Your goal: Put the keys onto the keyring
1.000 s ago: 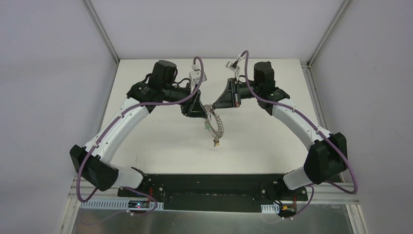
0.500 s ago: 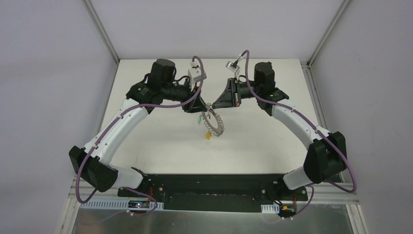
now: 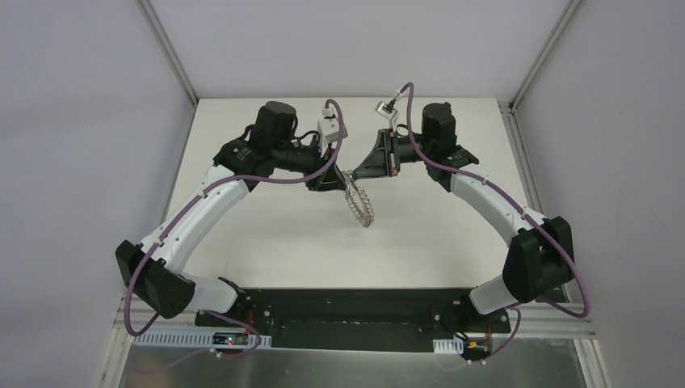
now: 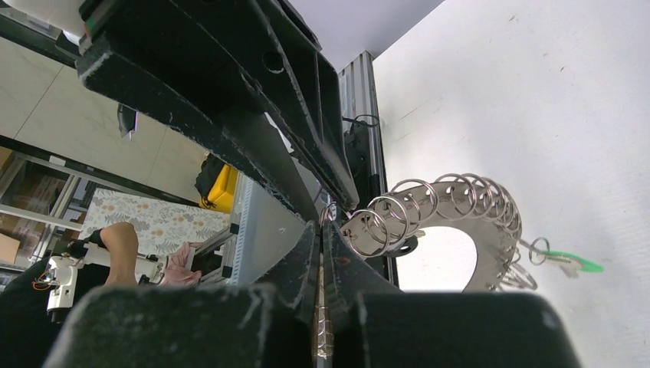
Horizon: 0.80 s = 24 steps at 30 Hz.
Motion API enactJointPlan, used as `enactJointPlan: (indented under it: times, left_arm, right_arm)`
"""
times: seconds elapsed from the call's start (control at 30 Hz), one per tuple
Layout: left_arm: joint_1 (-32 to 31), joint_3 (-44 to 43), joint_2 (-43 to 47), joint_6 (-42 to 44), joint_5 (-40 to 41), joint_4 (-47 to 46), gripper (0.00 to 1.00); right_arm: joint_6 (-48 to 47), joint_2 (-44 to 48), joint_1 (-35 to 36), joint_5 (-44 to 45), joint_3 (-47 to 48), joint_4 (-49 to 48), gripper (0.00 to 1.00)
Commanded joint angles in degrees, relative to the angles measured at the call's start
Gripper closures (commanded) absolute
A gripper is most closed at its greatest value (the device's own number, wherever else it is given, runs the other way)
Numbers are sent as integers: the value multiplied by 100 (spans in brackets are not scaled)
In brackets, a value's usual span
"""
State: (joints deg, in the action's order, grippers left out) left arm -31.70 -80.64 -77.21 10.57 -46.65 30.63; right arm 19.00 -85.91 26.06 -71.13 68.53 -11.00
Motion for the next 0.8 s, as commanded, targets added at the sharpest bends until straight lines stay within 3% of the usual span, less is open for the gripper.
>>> enactJointPlan:
  times: [0.0,0.27,0.53,0.77]
  left_arm:
    - [-88,14,119,158,-157,-192,74]
    - [-123,-50,26,141,-153,-276,79]
    - [-134,37,4,121,-187,-457,96]
    - [-139,66,-5,159,-129,-520,99]
  right_arm:
    - [130,96,-27,-129,29,-380,100]
    - [155,109,-46,-111,10,-398,100]
    - [201,109,-64,-94,-14,-439,100]
    - [300,101,-81,-70,-33,-522,100]
